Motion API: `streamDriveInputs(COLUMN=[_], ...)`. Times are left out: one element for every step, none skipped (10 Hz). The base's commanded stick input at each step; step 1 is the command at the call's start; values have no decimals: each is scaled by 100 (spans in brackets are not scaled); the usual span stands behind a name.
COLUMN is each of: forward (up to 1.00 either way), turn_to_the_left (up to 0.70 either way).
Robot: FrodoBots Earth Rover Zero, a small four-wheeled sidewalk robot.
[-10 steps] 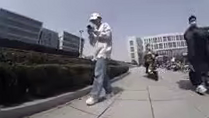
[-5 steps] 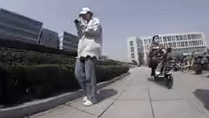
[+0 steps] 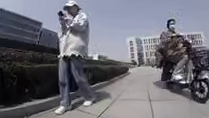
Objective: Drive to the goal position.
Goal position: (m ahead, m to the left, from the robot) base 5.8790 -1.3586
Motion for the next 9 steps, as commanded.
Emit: streamDriveInputs(forward=[0, 0, 0, 0, 0, 0, 0, 0, 17], turn_to_the_left=[-70, -70, -57, 0, 0, 0, 0, 0, 0])
